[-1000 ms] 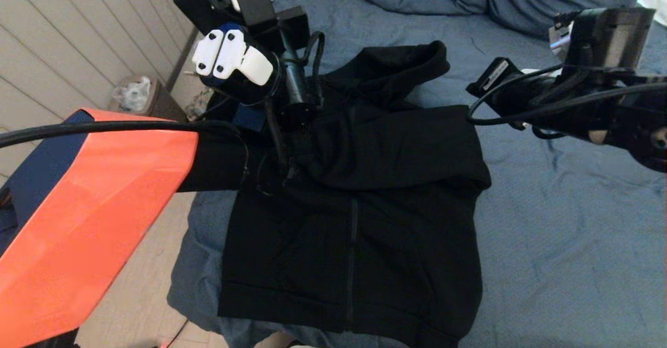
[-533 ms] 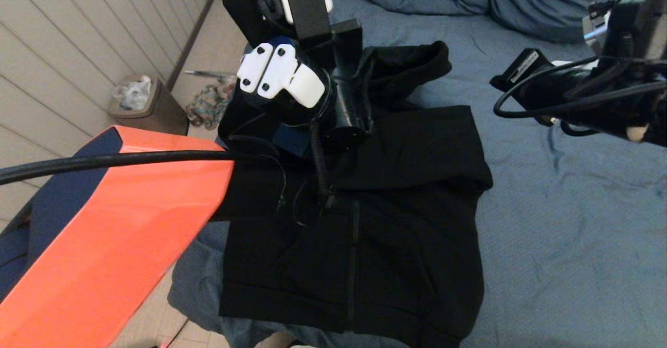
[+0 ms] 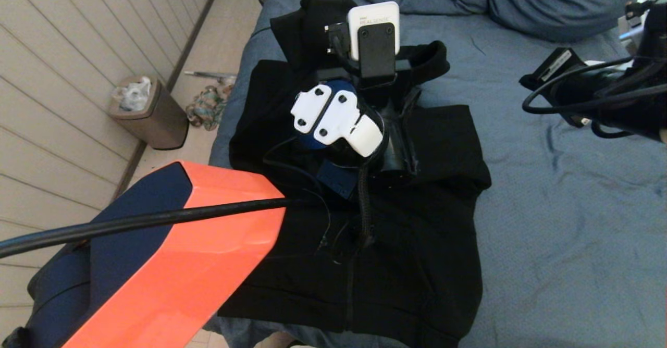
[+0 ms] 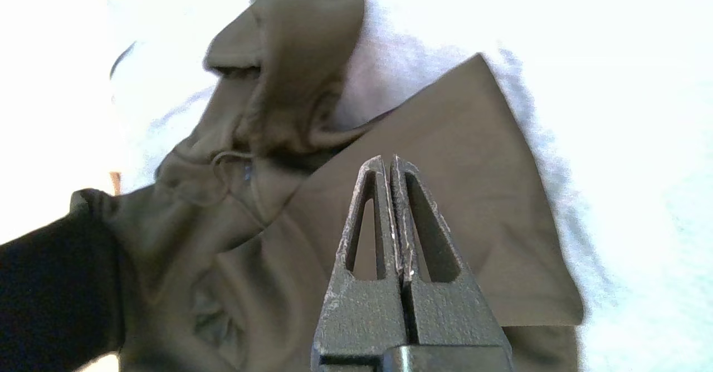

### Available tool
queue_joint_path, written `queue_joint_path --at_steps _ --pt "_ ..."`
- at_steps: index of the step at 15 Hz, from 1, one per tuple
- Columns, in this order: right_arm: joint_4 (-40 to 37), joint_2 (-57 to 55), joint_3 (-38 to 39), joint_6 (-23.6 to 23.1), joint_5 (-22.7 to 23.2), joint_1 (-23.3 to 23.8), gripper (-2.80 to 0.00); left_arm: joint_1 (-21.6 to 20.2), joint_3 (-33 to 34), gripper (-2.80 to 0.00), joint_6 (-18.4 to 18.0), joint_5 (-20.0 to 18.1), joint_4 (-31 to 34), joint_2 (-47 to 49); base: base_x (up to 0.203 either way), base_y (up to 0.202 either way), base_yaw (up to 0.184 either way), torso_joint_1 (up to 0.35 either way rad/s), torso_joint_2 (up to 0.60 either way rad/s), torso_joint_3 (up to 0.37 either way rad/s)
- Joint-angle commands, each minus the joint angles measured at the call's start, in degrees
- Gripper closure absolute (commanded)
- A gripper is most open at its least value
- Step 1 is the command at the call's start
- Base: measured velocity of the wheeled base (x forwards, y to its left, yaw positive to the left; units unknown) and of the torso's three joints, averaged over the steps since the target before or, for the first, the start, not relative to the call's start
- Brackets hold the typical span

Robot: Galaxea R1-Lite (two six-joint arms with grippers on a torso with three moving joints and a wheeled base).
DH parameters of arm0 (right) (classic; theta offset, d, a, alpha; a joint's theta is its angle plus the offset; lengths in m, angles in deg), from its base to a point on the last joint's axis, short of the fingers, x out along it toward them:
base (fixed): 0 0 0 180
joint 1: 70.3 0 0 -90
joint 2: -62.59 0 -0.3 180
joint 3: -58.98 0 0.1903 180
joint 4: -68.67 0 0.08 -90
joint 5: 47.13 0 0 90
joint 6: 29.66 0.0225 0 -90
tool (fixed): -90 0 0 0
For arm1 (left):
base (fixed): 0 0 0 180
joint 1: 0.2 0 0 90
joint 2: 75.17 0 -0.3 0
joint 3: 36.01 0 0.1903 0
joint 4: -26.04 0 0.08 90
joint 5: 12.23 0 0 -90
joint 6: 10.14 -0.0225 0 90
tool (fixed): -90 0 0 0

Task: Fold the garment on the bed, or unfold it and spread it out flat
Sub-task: Fold the black sweatshirt

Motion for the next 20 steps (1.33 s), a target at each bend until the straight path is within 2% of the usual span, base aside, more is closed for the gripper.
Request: queue_joint_path --at_steps 1,3,4,7,14,16,20 --pt "0.2 0.2 0.6 0.2 0.0 0.2 0.0 0.7 -0.6 0.0 -0.4 0.2 -0.2 0.8 0.0 0.0 0.0 0.0 0.0 0.0" --pt "0.4 0.1 1.2 0.2 0.1 0.3 0.0 1.0 -0.8 0.0 -0.5 0.2 -0.2 1.4 0.0 0.0 0.0 0.0 0.0 0.0" --pt "0.4 0.0 1.3 0.2 0.4 0.5 0.0 1.0 -0.8 -2.8 -0.5 0.0 -0.1 1.9 0.0 0.0 0.0 0.0 0.0 0.0" --pt "0.5 -0.2 2.2 0.8 1.0 0.6 0.0 1.0 -3.5 -2.8 -1.8 0.3 -0.7 3.5 0.0 0.0 0.0 0.0 0.0 0.0" --pt "0.5 -0.5 2.2 1.7 1.1 0.6 0.0 2.3 -3.7 -2.8 -1.9 0.3 -0.3 3.2 0.0 0.0 0.0 0.0 0.0 0.0" --pt "0.5 -0.5 2.2 1.7 1.0 0.5 0.0 3.9 -3.7 -2.8 -1.9 0.2 0.0 3.5 0.0 0.0 0.0 0.0 0.0 0.0" --pt "0.5 -0.3 2.7 1.8 1.1 0.5 0.0 6.6 -3.7 -2.8 -1.1 0.2 6.0 7.6 0.0 0.0 0.0 0.0 0.0 0.0"
